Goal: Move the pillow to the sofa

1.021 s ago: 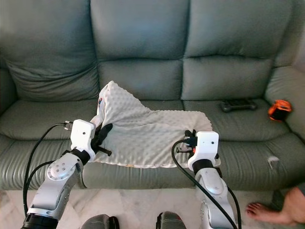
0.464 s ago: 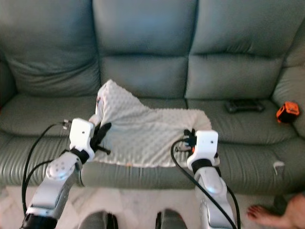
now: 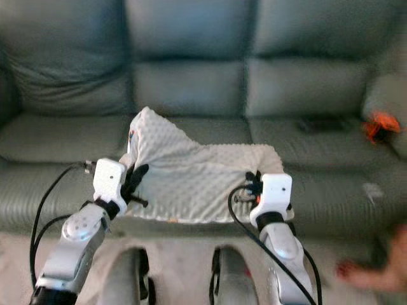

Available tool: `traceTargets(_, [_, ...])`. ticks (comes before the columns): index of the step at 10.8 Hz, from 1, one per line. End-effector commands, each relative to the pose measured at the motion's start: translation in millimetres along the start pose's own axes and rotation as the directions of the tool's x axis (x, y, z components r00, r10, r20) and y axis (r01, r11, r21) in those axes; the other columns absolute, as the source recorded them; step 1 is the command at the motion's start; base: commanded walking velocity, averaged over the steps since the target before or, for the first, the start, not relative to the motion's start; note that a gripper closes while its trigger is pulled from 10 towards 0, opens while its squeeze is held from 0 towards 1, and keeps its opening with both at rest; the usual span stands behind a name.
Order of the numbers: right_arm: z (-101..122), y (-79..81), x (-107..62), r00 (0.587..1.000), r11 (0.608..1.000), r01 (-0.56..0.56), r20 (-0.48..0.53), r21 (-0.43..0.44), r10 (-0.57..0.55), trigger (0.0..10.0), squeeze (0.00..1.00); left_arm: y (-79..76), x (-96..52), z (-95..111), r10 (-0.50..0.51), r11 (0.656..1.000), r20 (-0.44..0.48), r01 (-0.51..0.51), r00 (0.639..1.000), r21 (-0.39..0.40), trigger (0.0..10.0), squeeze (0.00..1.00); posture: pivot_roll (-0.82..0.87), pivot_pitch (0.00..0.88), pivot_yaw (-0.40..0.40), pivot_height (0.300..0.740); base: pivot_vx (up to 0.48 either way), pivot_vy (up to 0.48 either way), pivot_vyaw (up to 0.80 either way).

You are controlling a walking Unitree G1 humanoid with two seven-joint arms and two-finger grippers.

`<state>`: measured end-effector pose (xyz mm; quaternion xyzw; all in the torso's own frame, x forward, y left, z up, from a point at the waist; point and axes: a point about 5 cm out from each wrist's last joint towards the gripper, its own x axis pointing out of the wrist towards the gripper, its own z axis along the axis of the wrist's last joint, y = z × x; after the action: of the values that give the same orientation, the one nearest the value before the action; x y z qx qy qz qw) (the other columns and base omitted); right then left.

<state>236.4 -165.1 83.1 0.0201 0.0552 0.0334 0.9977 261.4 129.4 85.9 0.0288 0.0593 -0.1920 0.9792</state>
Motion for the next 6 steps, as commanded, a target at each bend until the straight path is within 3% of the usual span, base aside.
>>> traceTargets(1, [5.2,2.6,1.0,1.000,1.000,-0.018,0.017,-0.002,0.018,10.0,0.00,-3.0,2.3,7.8,-0.014,1.000,0.031,0.014,0.999,0.007,10.0,0.00,-0.07,0.064,0.001,0.620,0.000,0.000,0.00])
traceTargets(6, [7.5,1.9,3.0,0.999,1.000,-0.025,0.028,0.006,0.025,10.0,0.00,-1.8,4.3,13.3,0.023,0.999,0.054,-0.025,0.998,0.029,10.0,0.00,-0.07,0.054,0.000,0.620,0.000,0.000,0.00])
